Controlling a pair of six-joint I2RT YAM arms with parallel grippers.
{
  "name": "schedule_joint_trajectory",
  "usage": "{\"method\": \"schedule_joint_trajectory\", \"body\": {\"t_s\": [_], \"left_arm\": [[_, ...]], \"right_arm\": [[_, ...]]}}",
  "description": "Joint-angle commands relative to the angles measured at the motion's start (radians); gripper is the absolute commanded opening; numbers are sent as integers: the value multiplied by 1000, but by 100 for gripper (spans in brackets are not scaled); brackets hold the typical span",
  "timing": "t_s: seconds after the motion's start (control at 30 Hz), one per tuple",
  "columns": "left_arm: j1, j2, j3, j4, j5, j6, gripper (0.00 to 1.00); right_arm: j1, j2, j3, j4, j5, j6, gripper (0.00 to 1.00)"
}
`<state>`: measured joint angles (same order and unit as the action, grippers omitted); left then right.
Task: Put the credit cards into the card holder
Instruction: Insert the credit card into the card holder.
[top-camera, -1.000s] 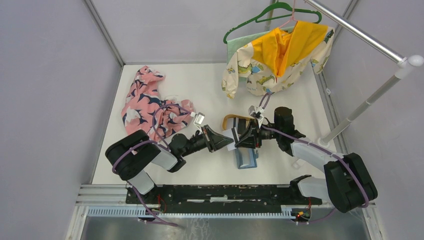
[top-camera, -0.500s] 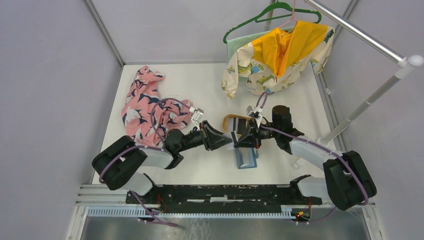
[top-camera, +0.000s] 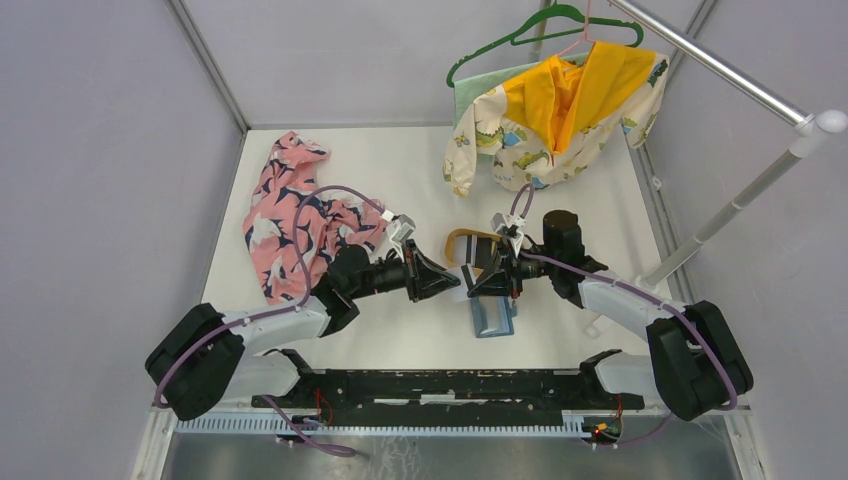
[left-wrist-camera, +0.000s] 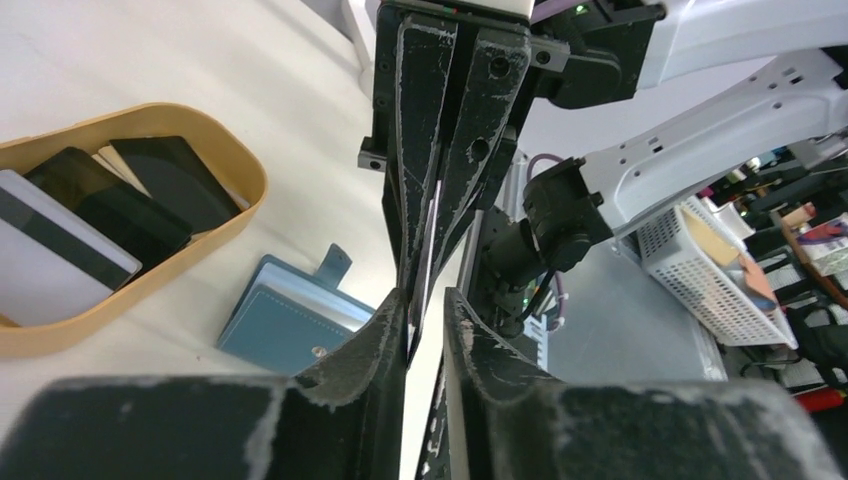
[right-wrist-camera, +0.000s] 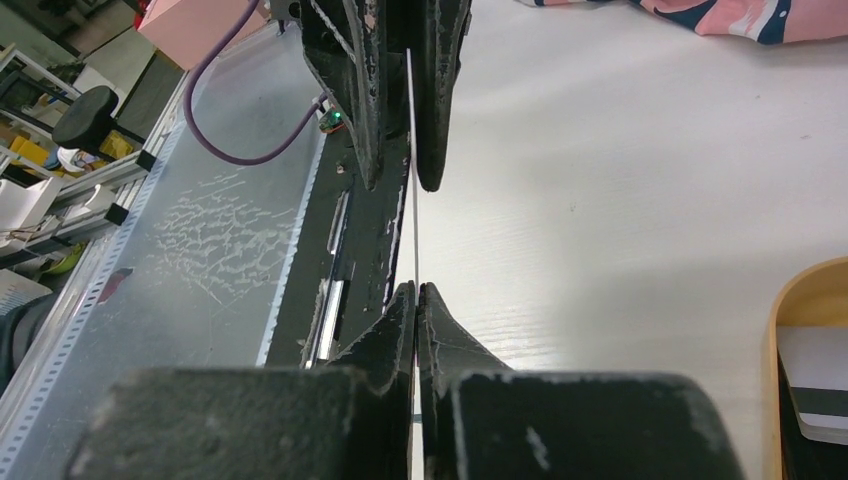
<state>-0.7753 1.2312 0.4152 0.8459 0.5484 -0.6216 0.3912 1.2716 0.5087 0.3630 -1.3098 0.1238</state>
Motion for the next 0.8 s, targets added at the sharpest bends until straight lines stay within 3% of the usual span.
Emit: {"method": "schedule_joint_trajectory", "body": {"t_s": [0.0,0.1,0.27,0.33,0.4,0.47,0.53,0.6,0.77], "left_arm": [[3,-36,48,-87,-3,91,20],[3,-34,55,-89,-1,88,4],[1,-34,56,-66,15,75,2],[1,-41,47,-39,9,63,2],[0,-58,31,-34,-19,52,2],[2,-83,-2,-44,-49,35,2],[2,-115,-49,-37,-76,4,2],[2,-150,-107,-13,-89,-34,2],[1,-256,-226,11,-112,-114,2]], "right_arm": [[4,2,39,13,-31,-27,0],[7,2,43,-2,-30,-42,0],[11,5,55,-62,-22,-100,1],[12,4,69,-125,-10,-165,17],[9,-6,120,-300,41,-330,41],[7,-25,233,-658,152,-696,56],[5,-70,295,-819,286,-893,60],[6,-144,267,-869,411,-1042,61],[5,-362,-1,-905,629,-1517,71]]}}
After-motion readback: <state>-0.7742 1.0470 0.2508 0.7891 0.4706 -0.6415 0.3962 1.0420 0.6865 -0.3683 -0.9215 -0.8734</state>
